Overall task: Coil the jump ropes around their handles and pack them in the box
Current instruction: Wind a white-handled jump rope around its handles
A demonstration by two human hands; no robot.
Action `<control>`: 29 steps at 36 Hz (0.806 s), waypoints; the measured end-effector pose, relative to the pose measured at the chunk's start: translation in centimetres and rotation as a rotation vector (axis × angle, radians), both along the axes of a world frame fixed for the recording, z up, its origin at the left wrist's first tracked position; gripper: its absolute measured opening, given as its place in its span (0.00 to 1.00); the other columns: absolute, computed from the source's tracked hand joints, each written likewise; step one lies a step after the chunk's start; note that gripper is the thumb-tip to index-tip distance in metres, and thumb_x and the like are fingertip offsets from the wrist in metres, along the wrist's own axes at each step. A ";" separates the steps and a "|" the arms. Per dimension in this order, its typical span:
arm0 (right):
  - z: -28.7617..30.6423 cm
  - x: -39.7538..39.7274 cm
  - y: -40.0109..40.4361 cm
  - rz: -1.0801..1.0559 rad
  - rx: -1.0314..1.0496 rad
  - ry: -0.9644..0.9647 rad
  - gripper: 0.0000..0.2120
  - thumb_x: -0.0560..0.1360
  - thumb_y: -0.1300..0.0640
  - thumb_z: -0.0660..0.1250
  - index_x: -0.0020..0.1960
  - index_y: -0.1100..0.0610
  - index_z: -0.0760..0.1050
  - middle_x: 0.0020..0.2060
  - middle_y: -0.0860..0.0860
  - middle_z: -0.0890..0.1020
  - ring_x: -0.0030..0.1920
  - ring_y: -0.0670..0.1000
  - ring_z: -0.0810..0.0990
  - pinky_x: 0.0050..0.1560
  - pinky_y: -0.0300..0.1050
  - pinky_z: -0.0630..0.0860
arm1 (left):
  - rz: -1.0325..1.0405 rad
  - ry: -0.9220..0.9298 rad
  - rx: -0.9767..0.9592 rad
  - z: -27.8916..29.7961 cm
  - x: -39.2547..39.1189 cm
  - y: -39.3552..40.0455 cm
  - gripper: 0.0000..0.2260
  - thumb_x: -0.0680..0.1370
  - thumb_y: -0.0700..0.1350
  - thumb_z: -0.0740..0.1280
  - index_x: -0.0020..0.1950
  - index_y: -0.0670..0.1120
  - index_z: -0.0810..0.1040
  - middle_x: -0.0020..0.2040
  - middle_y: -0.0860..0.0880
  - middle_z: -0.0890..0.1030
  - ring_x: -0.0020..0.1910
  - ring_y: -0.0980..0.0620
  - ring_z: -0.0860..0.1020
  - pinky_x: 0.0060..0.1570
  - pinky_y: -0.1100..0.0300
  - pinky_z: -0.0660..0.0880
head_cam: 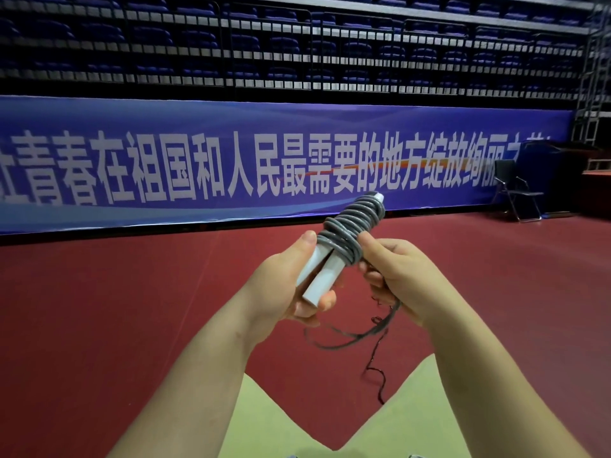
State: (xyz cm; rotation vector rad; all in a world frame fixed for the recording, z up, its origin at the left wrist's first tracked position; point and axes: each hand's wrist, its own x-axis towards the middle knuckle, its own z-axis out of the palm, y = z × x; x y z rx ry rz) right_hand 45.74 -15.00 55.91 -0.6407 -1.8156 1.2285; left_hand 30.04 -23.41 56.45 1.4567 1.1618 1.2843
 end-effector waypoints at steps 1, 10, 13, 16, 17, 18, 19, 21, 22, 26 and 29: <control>-0.1 -0.1 0.1 -0.014 0.004 -0.001 0.23 0.64 0.35 0.64 0.32 0.55 0.71 0.24 0.48 0.65 0.23 0.46 0.60 0.24 0.38 0.57 | 0.029 0.035 0.011 0.0 -0.1 0.1 0.24 0.81 0.60 0.50 0.48 0.45 0.79 0.34 0.46 0.75 0.31 0.48 0.67 0.32 0.57 0.70; -0.6 -0.5 -0.1 0.004 -0.027 0.014 0.20 0.80 0.44 0.58 0.37 0.57 0.74 0.26 0.49 0.64 0.24 0.46 0.57 0.24 0.38 0.54 | 0.226 0.326 0.073 -0.4 -0.6 0.9 0.23 0.82 0.60 0.51 0.39 0.49 0.77 0.29 0.52 0.75 0.28 0.55 0.73 0.37 0.54 0.70; -0.4 -0.4 0.0 0.010 -0.086 -0.031 0.24 0.79 0.39 0.55 0.34 0.54 0.70 0.26 0.49 0.67 0.24 0.46 0.58 0.24 0.38 0.55 | 0.306 0.492 0.089 -0.5 -0.7 1.0 0.27 0.79 0.64 0.49 0.39 0.46 0.76 0.33 0.49 0.78 0.33 0.49 0.74 0.45 0.46 0.75; -0.5 -0.3 -0.1 -0.015 -0.074 -0.124 0.29 0.73 0.30 0.56 0.35 0.56 0.69 0.28 0.50 0.67 0.25 0.47 0.60 0.25 0.40 0.56 | 0.391 0.610 0.084 -0.5 -0.5 1.0 0.26 0.79 0.63 0.50 0.44 0.44 0.76 0.39 0.48 0.80 0.41 0.45 0.78 0.51 0.45 0.75; -0.5 -0.4 -0.2 -0.022 -0.060 -0.151 0.31 0.71 0.27 0.57 0.37 0.57 0.69 0.29 0.51 0.66 0.25 0.47 0.60 0.25 0.40 0.57 | 0.417 0.663 0.081 -0.6 -0.4 1.0 0.25 0.78 0.63 0.50 0.44 0.44 0.75 0.40 0.48 0.79 0.42 0.47 0.78 0.52 0.46 0.75; -0.6 -0.5 -0.2 -0.027 -0.050 -0.169 0.32 0.69 0.25 0.57 0.39 0.57 0.70 0.30 0.52 0.67 0.26 0.47 0.61 0.25 0.40 0.57 | 0.436 0.714 0.079 -0.7 -0.3 1.0 0.25 0.77 0.64 0.50 0.45 0.45 0.75 0.41 0.48 0.79 0.43 0.47 0.77 0.52 0.47 0.75; -0.6 -0.6 -0.3 -0.032 -0.049 -0.175 0.33 0.67 0.25 0.57 0.41 0.57 0.71 0.31 0.52 0.67 0.26 0.47 0.61 0.25 0.40 0.58 | 0.451 0.752 0.074 -0.8 -0.3 1.1 0.24 0.76 0.65 0.51 0.45 0.46 0.74 0.42 0.48 0.79 0.44 0.47 0.77 0.52 0.47 0.74; -0.7 -0.9 -0.3 -0.044 -0.063 -0.162 0.34 0.66 0.24 0.60 0.42 0.57 0.70 0.31 0.52 0.68 0.26 0.47 0.62 0.24 0.39 0.58 | 0.470 0.799 0.052 -1.1 -0.2 1.1 0.22 0.74 0.66 0.52 0.47 0.50 0.73 0.44 0.50 0.79 0.46 0.48 0.77 0.50 0.49 0.74; -0.8 -1.0 -0.3 -0.053 -0.070 -0.150 0.33 0.67 0.25 0.60 0.41 0.57 0.70 0.30 0.52 0.68 0.26 0.47 0.62 0.24 0.39 0.59 | 0.479 0.811 0.039 -1.2 -0.2 1.1 0.20 0.74 0.67 0.53 0.49 0.52 0.73 0.46 0.51 0.78 0.47 0.49 0.76 0.48 0.51 0.74; -1.1 -1.3 -0.2 -0.047 -0.101 -0.036 0.20 0.78 0.40 0.58 0.41 0.57 0.71 0.31 0.54 0.68 0.25 0.46 0.63 0.23 0.37 0.57 | 0.482 0.795 0.015 -1.3 -0.1 1.1 0.23 0.68 0.71 0.53 0.54 0.59 0.70 0.52 0.51 0.76 0.49 0.52 0.75 0.41 0.54 0.69; -1.1 -1.3 -0.3 -0.032 -0.075 0.047 0.15 0.77 0.45 0.63 0.40 0.56 0.74 0.28 0.52 0.69 0.24 0.46 0.64 0.23 0.37 0.58 | 0.410 0.695 0.008 -1.0 -0.1 0.9 0.22 0.66 0.70 0.57 0.53 0.57 0.71 0.49 0.54 0.78 0.47 0.55 0.77 0.44 0.54 0.73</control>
